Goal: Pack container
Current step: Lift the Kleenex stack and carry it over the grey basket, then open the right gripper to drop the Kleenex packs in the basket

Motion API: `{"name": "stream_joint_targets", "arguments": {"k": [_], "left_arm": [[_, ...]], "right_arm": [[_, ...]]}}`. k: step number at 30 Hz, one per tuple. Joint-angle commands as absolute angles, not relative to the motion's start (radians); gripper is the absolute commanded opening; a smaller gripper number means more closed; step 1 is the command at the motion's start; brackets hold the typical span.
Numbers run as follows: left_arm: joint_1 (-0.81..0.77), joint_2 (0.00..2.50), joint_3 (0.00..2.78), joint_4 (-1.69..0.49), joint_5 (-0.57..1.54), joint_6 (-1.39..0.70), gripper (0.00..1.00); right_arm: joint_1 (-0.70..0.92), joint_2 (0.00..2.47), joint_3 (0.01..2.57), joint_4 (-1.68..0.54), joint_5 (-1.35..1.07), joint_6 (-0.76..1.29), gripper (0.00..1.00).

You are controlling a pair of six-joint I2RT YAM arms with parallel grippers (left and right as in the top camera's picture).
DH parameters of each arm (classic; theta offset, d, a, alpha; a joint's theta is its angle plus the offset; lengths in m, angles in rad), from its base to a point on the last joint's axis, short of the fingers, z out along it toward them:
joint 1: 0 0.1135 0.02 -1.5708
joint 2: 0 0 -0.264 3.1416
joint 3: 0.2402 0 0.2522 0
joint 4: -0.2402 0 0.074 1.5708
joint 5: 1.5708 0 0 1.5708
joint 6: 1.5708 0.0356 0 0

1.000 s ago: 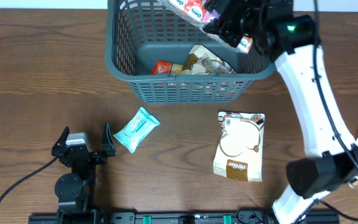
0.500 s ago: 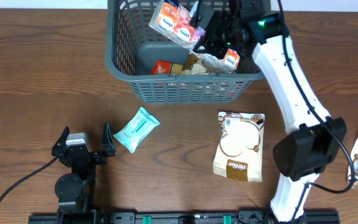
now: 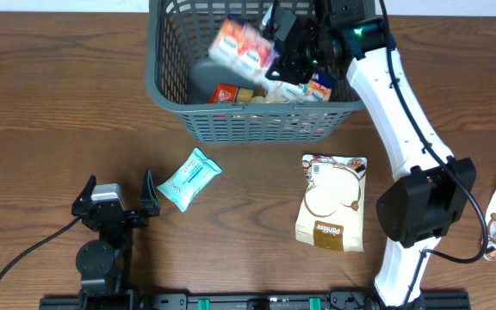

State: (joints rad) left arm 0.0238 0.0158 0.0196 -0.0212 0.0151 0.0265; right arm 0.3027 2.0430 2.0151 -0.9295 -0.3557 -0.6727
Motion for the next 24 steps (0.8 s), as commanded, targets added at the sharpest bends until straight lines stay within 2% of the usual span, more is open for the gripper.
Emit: {"name": "stream_joint_targets", "arguments": {"k": [1,2,3,5,7,8,9,16,24], "left_arm": [[0.023,0.010,0.004,-0.044,-0.007,0.025,0.99],[0.023,0.010,0.004,-0.044,-0.007,0.025,0.99],[0.023,0.010,0.004,-0.044,-0.007,0.025,0.99],[0.023,0.010,0.004,-0.044,-0.007,0.025,0.99],[0.023,0.010,0.004,-0.044,-0.007,0.025,0.99],[0.023,0.010,0.004,-0.044,-0.007,0.025,0.99],[0.023,0.010,0.004,-0.044,-0.007,0.025,0.99],[0.023,0.010,0.004,-0.044,-0.007,0.025,0.99],[0.023,0.010,0.004,-0.044,-0.007,0.025,0.99]], "right_arm": [[0.308,2.037,2.035,-0.940,-0.363,-0.666,0.87],[0.308,2.037,2.035,-0.940,-0.363,-0.666,0.94],[0.308,2.037,2.035,-0.938,-0.363,-0.666,0.95],[0.307,2.036,2.035,-0.937,-0.363,-0.666,0.86],[0.304,2.035,2.035,-0.934,-0.364,-0.650,0.87],[0.303,2.035,2.035,-0.928,-0.364,-0.632,0.89],[0.300,2.035,2.035,-0.924,-0.364,-0.612,0.99],[0.266,2.019,2.035,-0.908,-0.429,-0.567,0.99],[0.195,1.893,2.035,-0.785,-0.452,-0.466,0.99]]}}
